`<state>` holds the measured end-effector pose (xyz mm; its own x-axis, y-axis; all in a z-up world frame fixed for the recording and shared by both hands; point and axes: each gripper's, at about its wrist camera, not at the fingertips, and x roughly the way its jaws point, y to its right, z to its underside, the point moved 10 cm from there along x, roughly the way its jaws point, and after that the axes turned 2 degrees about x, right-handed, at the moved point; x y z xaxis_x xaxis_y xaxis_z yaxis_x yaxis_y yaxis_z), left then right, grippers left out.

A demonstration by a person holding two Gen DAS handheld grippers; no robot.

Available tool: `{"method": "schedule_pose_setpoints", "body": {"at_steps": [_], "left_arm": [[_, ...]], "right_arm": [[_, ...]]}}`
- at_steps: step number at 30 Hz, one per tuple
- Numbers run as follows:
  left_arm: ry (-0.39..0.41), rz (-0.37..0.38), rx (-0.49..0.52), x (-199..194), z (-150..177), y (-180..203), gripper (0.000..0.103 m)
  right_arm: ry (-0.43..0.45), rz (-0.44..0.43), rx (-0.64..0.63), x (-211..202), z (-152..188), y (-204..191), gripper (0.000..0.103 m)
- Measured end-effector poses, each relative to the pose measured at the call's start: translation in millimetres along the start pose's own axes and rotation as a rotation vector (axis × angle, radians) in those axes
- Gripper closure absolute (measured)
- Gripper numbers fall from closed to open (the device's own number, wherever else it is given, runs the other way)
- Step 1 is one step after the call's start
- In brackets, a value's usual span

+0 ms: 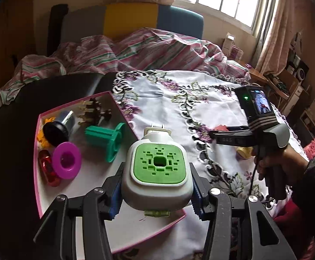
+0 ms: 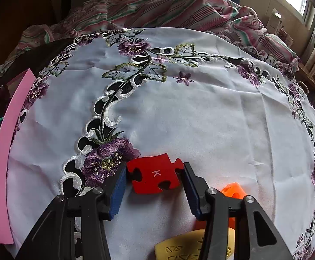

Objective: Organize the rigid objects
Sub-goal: 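Carry the plug-in device into the tray with the left tool, then open the left tool and release the device in the tray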

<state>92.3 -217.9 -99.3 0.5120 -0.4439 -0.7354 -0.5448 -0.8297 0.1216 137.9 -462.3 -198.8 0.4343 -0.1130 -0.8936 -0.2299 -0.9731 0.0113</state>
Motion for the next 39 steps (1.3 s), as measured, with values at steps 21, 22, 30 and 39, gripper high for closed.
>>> {"method": "schedule_pose_setpoints", "body": {"at_steps": [21, 22, 30, 39], "left_arm": [[-0.087, -0.170, -0.239, -0.8, 52.9, -125.6, 0.051], [-0.091, -0.171, -0.246, 0.1, 55.2, -129.2, 0.051], [-0.107, -0.193, -0.233, 8.8, 64.4, -135.2, 0.051], [-0.094, -0.235, -0.176, 1.3, 64.0, -128.9, 0.048]], "right_arm": [[0.004, 0.017, -0.017, -0.9, -0.9, -0.2, 0.053], [0.003, 0.016, -0.017, -0.8, -0.8, -0.2, 0.053], [0.002, 0.017, -0.021, -0.7, -1.2, -0.7, 0.053], [0.001, 0.016, -0.018, -0.8, -1.3, -0.6, 0.053]]}}
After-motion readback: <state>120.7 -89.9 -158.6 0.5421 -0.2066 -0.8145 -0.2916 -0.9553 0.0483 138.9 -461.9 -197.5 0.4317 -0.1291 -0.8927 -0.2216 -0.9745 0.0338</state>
